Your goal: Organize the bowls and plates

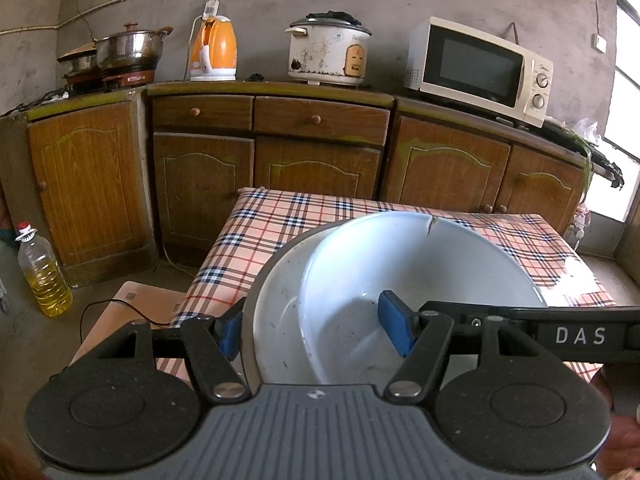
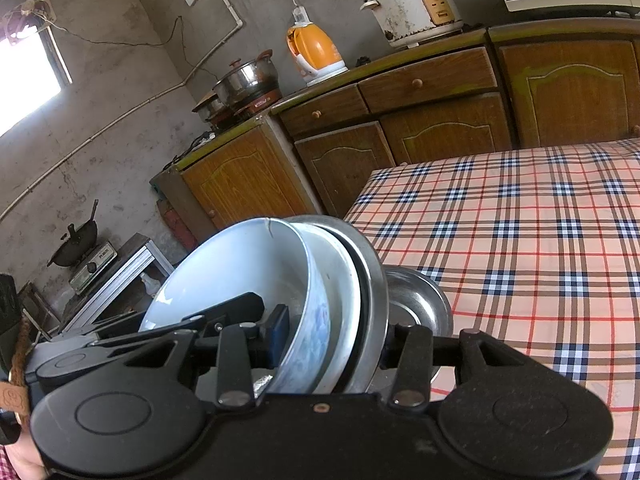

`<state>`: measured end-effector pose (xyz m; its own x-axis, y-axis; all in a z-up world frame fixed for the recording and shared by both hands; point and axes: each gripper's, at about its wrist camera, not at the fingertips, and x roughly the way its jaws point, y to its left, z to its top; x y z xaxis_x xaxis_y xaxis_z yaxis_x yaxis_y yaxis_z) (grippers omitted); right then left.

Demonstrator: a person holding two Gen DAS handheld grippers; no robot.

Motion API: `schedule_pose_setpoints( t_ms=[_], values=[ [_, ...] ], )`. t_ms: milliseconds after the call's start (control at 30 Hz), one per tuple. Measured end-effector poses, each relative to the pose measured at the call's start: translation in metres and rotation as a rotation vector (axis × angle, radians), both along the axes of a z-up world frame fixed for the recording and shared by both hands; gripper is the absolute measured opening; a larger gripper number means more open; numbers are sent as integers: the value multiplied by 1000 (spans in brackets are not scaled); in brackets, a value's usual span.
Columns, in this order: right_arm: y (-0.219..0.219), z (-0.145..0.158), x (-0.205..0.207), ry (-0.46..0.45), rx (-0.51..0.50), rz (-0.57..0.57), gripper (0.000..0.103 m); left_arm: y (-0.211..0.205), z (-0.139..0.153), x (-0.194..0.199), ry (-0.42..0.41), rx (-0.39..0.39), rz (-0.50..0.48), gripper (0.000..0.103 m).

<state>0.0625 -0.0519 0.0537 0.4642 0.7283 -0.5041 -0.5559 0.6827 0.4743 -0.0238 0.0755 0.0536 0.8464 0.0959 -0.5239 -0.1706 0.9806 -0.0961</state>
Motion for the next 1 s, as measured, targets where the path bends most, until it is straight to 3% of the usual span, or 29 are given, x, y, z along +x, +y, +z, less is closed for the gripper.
schedule_pose_setpoints(
  t_ms=[1000],
  values=[
    [7,-1,-1,5,-1,0,52,10,-5,5,6,-3,2,69]
  ],
)
